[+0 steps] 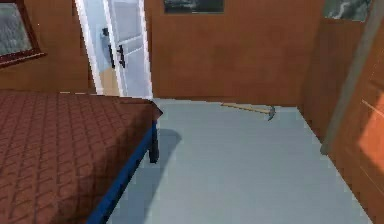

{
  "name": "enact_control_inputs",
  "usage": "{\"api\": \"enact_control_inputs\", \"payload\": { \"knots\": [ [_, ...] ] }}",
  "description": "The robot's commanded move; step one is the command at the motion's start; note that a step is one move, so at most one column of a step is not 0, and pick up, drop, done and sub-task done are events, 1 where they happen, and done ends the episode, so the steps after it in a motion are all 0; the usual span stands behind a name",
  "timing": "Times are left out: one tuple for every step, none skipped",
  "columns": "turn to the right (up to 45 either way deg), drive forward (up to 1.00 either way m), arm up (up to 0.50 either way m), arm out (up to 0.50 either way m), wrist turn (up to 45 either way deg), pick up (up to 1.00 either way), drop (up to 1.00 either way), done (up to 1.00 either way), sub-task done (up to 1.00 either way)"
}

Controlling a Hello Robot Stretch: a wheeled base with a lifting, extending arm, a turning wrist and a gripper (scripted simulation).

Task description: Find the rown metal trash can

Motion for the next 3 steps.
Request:
{"api": "enact_control_inputs", "payload": {
  "knots": [
    [0.0,1.0,0.0,0.0,0.0,0.0,0.0,0.0,0.0],
    [0.0,0.9,0.0,0.0,0.0,0.0,0.0,0.0,0.0],
    [-39.0,0.0,0.0,0.0,0.0,0.0,0.0,0.0,0.0]
  ]
}}
